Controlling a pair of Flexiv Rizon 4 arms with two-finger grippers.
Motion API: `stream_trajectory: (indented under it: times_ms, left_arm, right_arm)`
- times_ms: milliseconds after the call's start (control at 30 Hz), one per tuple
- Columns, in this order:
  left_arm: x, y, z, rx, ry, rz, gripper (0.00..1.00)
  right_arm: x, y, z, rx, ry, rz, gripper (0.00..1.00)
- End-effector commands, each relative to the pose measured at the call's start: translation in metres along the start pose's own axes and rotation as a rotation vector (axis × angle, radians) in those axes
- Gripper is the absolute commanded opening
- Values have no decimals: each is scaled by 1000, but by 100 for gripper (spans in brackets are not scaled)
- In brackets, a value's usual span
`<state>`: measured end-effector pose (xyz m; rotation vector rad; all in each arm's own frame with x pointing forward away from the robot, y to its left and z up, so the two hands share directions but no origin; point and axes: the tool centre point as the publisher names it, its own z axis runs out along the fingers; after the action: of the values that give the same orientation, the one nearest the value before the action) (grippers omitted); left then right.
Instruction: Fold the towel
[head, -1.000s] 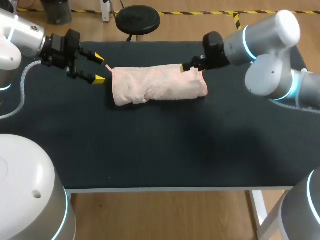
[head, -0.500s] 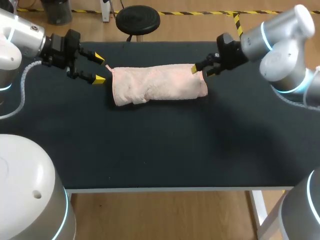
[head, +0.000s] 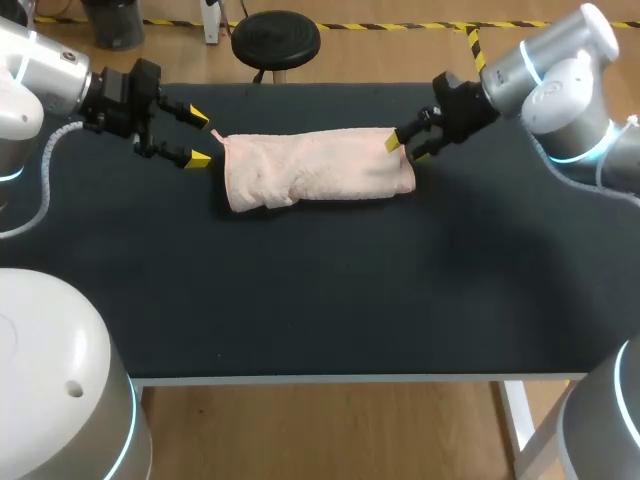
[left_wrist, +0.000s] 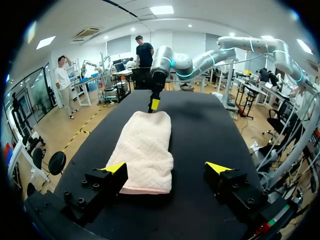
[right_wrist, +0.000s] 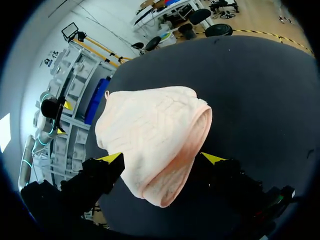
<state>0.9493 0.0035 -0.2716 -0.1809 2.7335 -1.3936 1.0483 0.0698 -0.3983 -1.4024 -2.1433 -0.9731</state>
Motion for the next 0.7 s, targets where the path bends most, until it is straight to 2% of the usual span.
stream_trajectory:
  times_ms: [33,700]
  left_arm:
    - [0,1,0,1,-1,1,100]
    - [0,1,0,1,-1,1,100]
  right_arm:
    - [-5,3,6,6,18,1,100]
    - [-15,-2,26,-34,57,73,100]
